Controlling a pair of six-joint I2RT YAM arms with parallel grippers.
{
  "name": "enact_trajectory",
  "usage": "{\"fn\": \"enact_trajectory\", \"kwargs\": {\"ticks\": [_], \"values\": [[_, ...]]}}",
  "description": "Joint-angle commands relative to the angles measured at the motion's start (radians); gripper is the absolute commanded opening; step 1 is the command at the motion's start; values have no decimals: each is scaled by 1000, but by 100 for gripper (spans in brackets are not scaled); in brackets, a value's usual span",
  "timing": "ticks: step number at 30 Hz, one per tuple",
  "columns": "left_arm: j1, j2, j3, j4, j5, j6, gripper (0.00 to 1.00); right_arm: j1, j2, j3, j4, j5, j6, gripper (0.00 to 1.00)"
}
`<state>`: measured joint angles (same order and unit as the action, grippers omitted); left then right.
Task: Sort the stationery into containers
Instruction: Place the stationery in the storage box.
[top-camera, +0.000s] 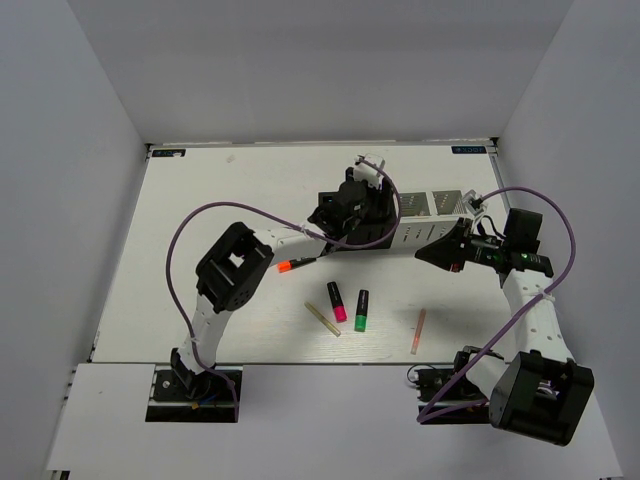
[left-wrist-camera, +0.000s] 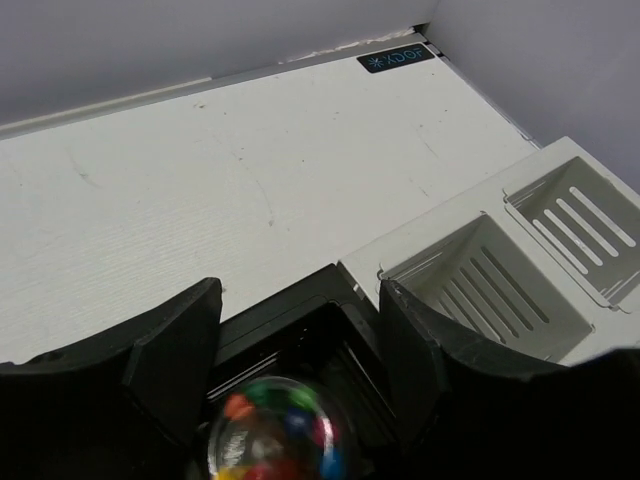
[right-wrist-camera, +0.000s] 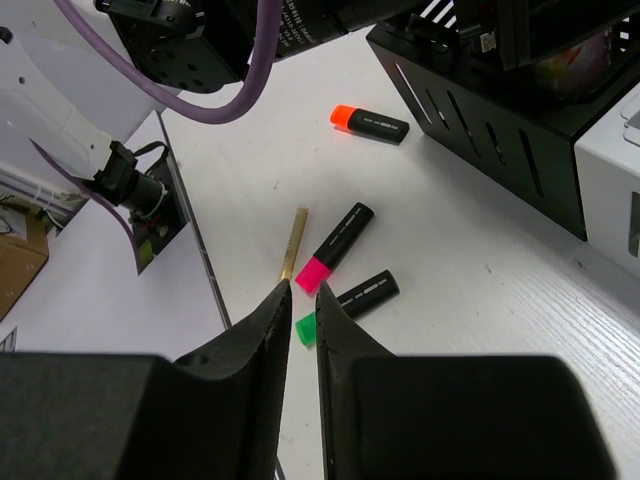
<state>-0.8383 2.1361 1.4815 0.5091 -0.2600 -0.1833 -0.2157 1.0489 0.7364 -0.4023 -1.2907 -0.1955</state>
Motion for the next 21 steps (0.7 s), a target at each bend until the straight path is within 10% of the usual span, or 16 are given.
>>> {"fn": "enact_trajectory", "kwargs": {"ticks": [1, 8, 10, 12, 14, 16, 18, 19, 21], "values": [[-12, -85, -10, 22, 2, 5, 74, -5, 2, 8, -12, -38, -27, 19], [-27, -119, -20, 28, -5, 22, 77, -10, -6, 9, -20, -42, -30, 28], [-36, -142, -20, 28, -2, 31, 77, -8, -9, 11, -23, -44, -32, 44], [-39, -169, -15, 23, -1, 45, 77, -8, -7, 17, -32, -41, -32, 82], [-45, -203, -9, 8, -1, 62, 77, -8, -7, 20, -35, -33, -33, 87], [-48, -264, -9, -17, -2, 58, 65, -8, -6, 27, -47, -30, -41, 78], [-48, -354, -6, -140, 2, 48, 44, -7, 2, 43, -67, -15, -42, 31], [-48, -381, 0, -188, 10, 42, 12, -5, 5, 47, -82, 16, -47, 17], [-47, -479, 16, -481, 8, 4, 0, -2, 20, 67, -105, 43, -47, 0]]}}
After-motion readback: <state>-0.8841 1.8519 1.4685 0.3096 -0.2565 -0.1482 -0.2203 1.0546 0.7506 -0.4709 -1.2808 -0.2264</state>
